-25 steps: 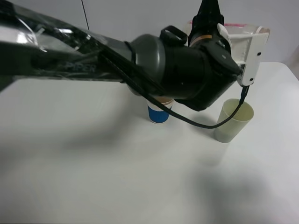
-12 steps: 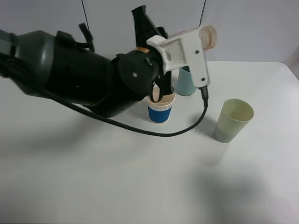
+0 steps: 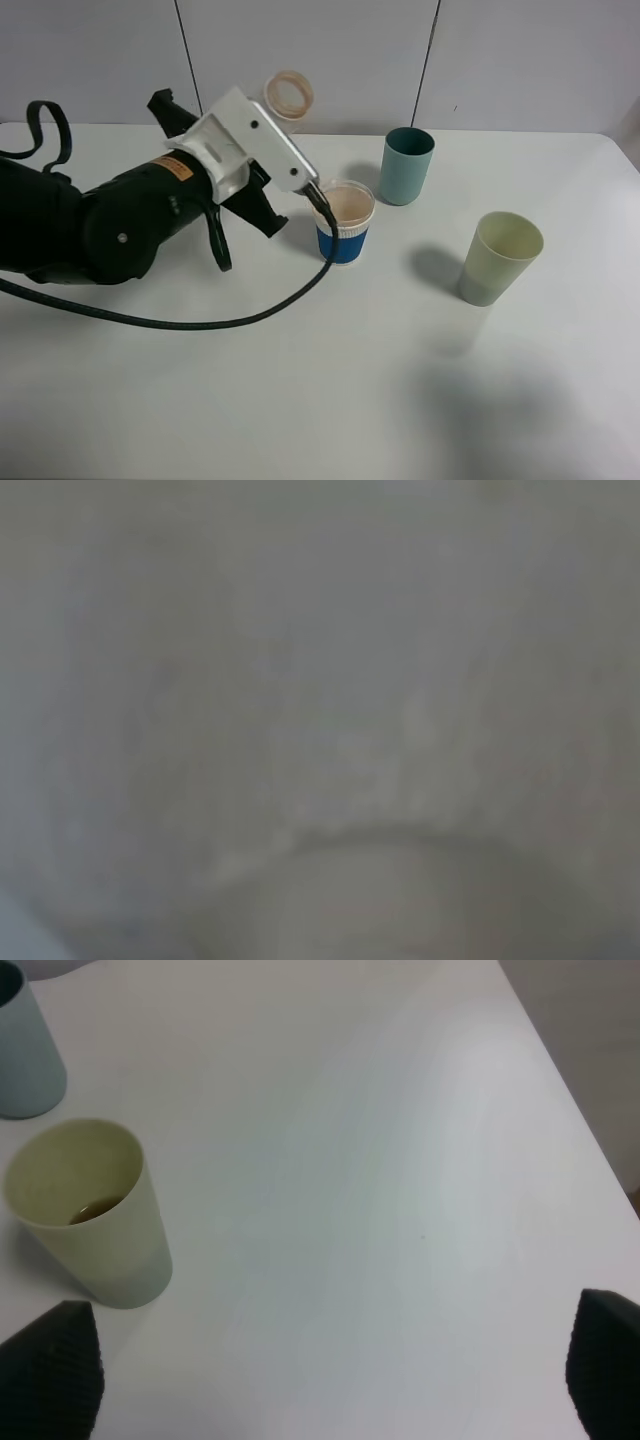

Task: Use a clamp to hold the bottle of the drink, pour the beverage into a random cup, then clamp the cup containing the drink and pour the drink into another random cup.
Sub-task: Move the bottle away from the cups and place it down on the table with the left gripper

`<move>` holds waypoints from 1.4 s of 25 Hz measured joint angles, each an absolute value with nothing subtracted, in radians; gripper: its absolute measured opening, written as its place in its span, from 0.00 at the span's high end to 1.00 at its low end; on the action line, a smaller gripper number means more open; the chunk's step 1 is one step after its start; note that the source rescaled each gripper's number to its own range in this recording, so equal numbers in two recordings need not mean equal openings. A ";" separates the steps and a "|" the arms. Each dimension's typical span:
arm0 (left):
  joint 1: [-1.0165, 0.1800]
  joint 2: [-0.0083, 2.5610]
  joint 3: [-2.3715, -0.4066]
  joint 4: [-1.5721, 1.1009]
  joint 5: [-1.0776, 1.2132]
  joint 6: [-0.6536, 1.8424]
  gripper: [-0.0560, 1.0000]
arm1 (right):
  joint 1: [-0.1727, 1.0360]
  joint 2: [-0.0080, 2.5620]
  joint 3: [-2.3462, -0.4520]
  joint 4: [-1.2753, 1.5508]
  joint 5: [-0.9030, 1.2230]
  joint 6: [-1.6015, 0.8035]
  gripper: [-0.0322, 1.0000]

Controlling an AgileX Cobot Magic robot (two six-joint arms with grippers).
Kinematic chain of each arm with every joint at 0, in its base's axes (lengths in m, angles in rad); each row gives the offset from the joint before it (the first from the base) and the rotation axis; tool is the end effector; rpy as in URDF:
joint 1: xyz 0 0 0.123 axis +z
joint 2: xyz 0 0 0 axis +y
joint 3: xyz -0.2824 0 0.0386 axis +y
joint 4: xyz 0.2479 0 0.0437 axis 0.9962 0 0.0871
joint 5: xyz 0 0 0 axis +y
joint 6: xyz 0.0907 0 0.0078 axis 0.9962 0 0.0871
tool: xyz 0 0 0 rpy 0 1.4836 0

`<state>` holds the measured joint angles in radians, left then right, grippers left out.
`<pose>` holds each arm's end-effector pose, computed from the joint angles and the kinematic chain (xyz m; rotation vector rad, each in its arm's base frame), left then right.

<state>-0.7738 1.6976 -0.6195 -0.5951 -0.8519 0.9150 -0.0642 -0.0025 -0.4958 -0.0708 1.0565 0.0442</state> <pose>0.2486 -0.1893 0.1813 0.7954 1.5990 0.1927 -0.0050 -0.0053 0.2765 0.1136 2.0380 -0.0972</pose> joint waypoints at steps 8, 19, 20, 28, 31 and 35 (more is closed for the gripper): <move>-0.519 1.695 -0.516 -0.229 -0.849 0.250 0.95 | -0.064 -0.002 -0.496 -0.071 1.057 0.044 0.22; -0.209 1.733 -0.446 0.110 -0.855 0.067 0.95 | -0.064 -0.002 -0.496 -0.071 1.057 0.044 0.22; -0.188 1.748 -0.442 0.130 -0.862 0.067 0.95 | -0.064 -0.002 -0.496 -0.071 1.057 0.044 0.22; -0.108 1.882 -0.440 0.275 -1.035 0.068 0.95 | -0.064 -0.002 -0.496 -0.071 1.057 0.044 0.22; -0.097 1.942 -0.440 0.284 -1.092 0.068 0.95 | -0.064 -0.002 -0.496 -0.071 1.057 0.044 0.22; -0.095 2.006 -0.440 0.288 -1.151 0.067 0.95 | -0.064 -0.002 -0.496 -0.071 1.057 0.044 0.22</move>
